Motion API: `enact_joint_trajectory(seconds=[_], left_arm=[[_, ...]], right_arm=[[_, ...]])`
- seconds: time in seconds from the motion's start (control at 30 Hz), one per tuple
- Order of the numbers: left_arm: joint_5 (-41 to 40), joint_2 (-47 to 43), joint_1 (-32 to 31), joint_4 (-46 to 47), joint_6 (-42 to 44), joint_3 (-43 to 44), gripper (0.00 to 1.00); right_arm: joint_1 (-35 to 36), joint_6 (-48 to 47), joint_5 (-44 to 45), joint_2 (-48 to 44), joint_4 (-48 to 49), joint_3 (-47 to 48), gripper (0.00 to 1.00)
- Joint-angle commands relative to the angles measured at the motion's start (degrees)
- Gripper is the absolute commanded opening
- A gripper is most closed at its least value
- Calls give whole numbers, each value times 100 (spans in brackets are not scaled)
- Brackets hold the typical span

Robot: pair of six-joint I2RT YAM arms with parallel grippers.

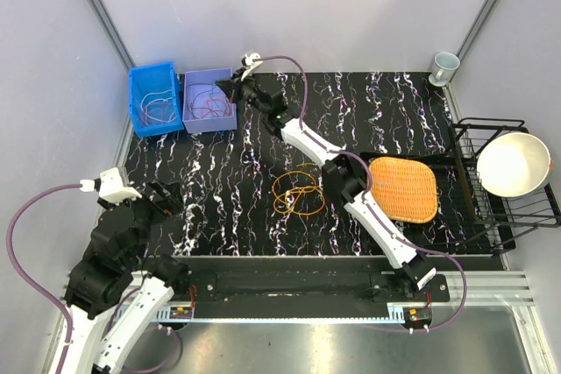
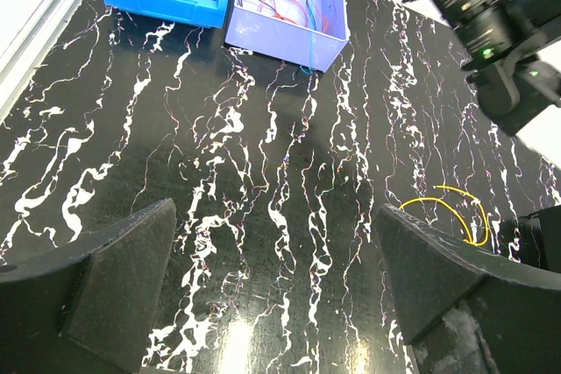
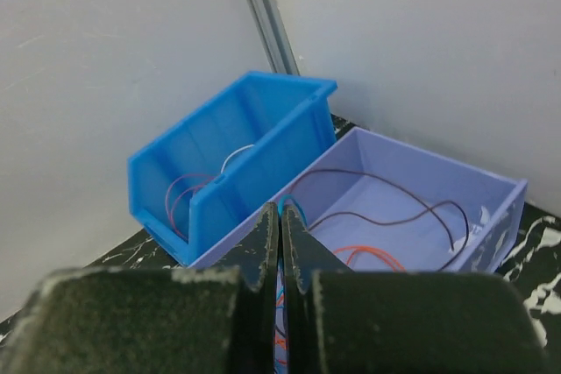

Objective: Untangle the cables

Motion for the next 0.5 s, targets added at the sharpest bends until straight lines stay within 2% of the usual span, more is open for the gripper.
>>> enact_joint_trajectory(seconds=[0.0, 0.17, 0.3, 0.37, 0.47], left_arm=[[110, 127, 30, 309, 112, -3, 99], [128, 188, 39, 309, 120, 6, 99], [128, 206, 65, 309, 112, 6, 99], [128, 206, 56, 300, 112, -12, 99], [136, 197, 65, 309, 103, -12, 98]], right_arm=[[-20, 542, 322, -47, 193, 343, 1], [-2, 1096, -56, -697, 456, 36, 0], [59, 1694, -391, -1312, 1211, -640, 0], [59, 1800, -330, -1401, 1362, -624, 0], [59, 1809, -120, -1191, 1433, -30, 0]])
